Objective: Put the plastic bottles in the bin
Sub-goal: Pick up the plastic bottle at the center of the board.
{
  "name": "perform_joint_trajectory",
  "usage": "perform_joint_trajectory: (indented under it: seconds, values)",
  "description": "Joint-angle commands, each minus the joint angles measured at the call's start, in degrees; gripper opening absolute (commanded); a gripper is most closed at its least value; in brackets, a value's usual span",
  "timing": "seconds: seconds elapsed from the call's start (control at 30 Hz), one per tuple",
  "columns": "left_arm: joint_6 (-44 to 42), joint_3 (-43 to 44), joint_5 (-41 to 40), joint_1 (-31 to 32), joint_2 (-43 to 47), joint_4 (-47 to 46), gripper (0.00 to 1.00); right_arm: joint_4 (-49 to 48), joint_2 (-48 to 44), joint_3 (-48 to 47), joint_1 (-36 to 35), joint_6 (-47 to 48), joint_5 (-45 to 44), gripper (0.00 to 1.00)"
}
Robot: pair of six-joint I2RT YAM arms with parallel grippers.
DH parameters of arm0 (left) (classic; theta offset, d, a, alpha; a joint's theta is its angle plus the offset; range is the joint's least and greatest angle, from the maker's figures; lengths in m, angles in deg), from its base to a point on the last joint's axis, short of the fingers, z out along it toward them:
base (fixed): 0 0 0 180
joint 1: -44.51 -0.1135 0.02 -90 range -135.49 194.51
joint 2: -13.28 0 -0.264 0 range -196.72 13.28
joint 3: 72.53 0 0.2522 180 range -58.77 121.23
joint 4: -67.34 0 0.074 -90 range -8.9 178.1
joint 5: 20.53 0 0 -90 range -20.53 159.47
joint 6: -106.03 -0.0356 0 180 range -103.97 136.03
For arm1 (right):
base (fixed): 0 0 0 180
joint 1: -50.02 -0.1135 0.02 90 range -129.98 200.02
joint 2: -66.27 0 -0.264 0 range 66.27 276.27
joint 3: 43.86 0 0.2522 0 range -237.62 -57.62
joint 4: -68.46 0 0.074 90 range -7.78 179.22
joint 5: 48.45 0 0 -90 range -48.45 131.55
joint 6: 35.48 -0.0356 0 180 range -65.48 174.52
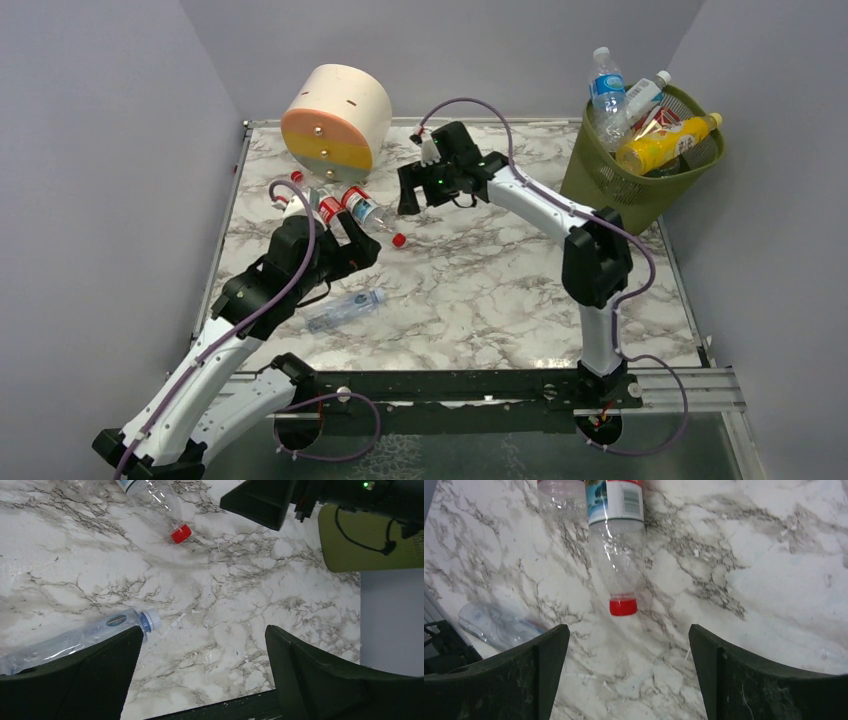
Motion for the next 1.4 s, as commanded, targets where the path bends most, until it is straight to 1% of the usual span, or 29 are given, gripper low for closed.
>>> perform_joint_trajectory:
  seconds: [0.0, 0.2, 0.37, 0.53, 0.63, 0.77, 1.03, 1.07, 1.1, 1.23, 1.27, 1.37]
  values:
    - [-0.14, -0.36, -2.01, -0.25, 2.64, 1.94, 0.99, -1.74, 5.91, -8.94, -3.04, 3.17, -1.68, 0.91]
    - [-1.0, -0.51, -1.55, -0.24, 3.86, 2.84, 0.99, -2.55, 13.88, -15.72, -6.03, 3.87, -4.11, 0.9]
    - [-1.36, -1.66, -0.11, -0.27, 4.46, 2.85, 0.99, -5.56, 18.26, -17.69, -7.72, 3.63, -7.43, 0.9]
    - [-1.52, -2.2, 0.05, -0.22, 5.8, 3.24, 0.99, -8.66, 21.67, -19.25, -8.7, 2.76, -13.58, 0.92]
    - [-1.77, -2.33, 0.17, -0.26, 5.87, 3.63, 0.99, -10.03, 24.08, -20.97, -8.71, 2.16, -14.07, 0.93]
    - [-2.26, -2.43, 0.13, -0.28, 5.94, 3.95, 0.99, -7.76, 28.88, -26.52, -8.91, 2.05, -13.76, 0.93]
    - [-2.8, -2.43, 0.32, -0.24, 5.0, 3.92, 0.99, -8.23, 31.52, -27.2, -9.1, 2.38, -12.93, 0.93]
    - [-2.91, -2.51, 0.35, -0.22, 4.81, 3.92, 0.99, -8.23, 31.42, -26.72, -9.1, 2.57, -12.85, 0.91]
    - [-3.01, -2.41, 0.35, -0.29, 4.55, 3.79, 0.99, -8.36, 31.05, -25.96, -9.08, 2.63, -12.84, 0.87]
    - [-2.94, -2.19, 0.56, -0.29, 3.8, 3.27, 0.99, -9.98, 27.81, -21.52, -9.11, 2.82, -13.17, 0.58]
    - [-2.94, -2.15, 0.61, -0.23, 3.68, 3.13, 0.99, -10.09, 26.77, -20.29, -9.11, 2.95, -13.45, 0.54]
    - [-2.31, -2.63, 0.4, -0.27, 3.76, 2.57, 0.99, -10.29, 21.94, -15.39, -9.1, 3.38, -14.35, 0.53]
